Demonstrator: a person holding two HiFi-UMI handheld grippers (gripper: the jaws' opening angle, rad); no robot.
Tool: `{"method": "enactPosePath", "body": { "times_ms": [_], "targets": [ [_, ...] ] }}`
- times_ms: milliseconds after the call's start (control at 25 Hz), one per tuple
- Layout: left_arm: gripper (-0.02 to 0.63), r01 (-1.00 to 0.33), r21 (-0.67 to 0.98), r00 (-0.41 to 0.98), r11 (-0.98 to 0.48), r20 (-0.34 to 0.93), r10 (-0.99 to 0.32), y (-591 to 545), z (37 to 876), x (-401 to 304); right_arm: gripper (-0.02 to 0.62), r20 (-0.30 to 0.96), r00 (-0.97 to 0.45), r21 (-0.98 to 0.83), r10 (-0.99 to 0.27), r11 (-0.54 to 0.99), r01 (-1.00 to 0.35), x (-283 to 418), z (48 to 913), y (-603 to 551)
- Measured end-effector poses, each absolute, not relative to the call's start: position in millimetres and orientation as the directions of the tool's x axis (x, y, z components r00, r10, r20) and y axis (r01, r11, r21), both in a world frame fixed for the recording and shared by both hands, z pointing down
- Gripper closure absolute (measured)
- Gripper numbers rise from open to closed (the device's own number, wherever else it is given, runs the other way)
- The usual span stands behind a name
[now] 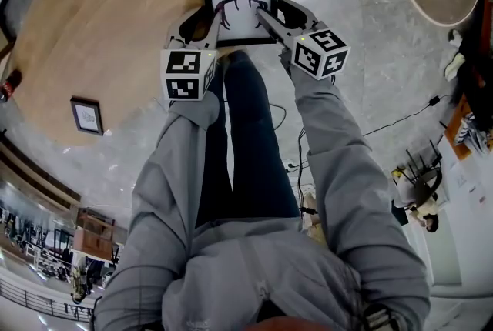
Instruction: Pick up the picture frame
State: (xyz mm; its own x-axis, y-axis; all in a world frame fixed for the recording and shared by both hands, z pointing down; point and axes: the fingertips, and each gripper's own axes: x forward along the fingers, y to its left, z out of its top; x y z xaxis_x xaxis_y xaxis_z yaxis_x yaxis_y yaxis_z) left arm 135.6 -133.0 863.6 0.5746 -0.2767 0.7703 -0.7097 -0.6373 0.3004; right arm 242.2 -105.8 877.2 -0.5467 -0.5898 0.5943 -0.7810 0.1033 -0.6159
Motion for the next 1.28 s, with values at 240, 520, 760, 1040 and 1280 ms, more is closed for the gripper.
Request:
{"method": "enactPosePath", "body": {
  "times_ms": [240, 520, 760, 1040, 1280],
  "targets": [
    [0.482, -0.694, 0.311, 0.589, -0.65, 0.764, -0.263, -137, 861, 137, 0.39, 0.517, -0.635, -0.749, -0.574, 0.057, -0.66, 238, 885, -109],
    [0.482, -0.671, 0.328, 0.609, -0.665, 0.756, -0.242, -139, 857, 137, 0.374, 0.376, -0.713, -0.893, -0.592, -0.028, -0.449, 234, 888, -109],
    [0.486, -0.632, 0.334, 0.63, -0.699, 0.747, -0.212, -143, 864, 141, 0.374, 0.342, -0.747, -0.913, -0.571, -0.013, -0.408, 218, 892, -118],
    [0.489, -0.61, 0.349, 0.638, -0.711, 0.749, -0.18, -134, 859, 165, 0.378, 0.306, -0.776, -0.934, -0.552, -0.017, -0.357, 217, 883, -117],
    [0.489, -0.605, 0.363, 0.638, -0.708, 0.753, -0.159, -139, 864, 164, 0.497, 0.258, -0.769, -0.953, -0.585, -0.021, -0.303, 217, 875, -119]
  ]
}}
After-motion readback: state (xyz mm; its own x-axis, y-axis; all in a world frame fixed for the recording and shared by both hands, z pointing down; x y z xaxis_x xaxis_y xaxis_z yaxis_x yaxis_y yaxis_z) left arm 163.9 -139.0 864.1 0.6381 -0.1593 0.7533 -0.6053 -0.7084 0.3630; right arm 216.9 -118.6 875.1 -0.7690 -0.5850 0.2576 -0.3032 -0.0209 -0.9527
